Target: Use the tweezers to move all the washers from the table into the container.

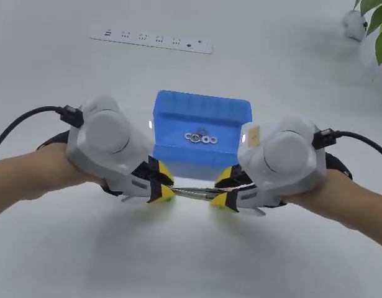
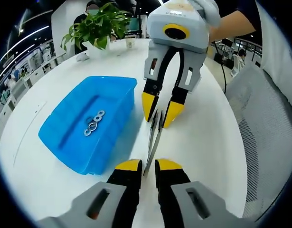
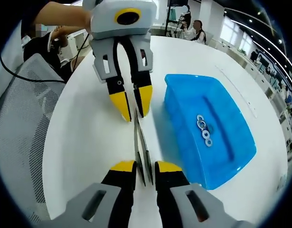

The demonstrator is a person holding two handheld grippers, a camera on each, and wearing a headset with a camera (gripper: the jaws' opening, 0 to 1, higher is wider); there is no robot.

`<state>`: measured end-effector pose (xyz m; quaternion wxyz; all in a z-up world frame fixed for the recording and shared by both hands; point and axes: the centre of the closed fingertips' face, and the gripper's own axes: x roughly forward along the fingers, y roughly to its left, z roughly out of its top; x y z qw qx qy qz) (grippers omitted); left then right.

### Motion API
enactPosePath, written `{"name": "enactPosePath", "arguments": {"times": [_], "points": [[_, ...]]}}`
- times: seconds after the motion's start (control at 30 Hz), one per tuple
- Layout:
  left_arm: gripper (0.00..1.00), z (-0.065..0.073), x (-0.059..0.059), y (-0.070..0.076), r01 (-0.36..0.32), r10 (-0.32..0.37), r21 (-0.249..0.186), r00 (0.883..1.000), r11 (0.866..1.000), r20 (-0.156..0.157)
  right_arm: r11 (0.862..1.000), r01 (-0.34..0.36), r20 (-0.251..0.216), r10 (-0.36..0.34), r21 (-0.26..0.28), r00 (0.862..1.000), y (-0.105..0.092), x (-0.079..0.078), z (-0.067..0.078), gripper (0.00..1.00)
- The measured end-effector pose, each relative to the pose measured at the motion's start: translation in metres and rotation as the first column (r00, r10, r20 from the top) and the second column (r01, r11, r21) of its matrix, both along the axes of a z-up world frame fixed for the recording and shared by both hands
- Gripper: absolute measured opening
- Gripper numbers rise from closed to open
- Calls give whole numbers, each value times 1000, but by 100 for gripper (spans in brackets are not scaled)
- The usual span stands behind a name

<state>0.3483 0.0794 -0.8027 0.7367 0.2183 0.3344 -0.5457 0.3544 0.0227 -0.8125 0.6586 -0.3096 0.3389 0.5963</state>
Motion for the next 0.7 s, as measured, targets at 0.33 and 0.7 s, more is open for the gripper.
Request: {"name": "enactPosePath", "arguments": {"times": [0.33,0.7], "points": [[34,62,-30,22,-216,198,-317,976,924,-88,801,319,-208,-246,507,947,-9,-4,111,25],[68,102,-42,23,-205,230,-350,973,914,31,871,234,10,-264,432,964,-35,-23,106,52]]}}
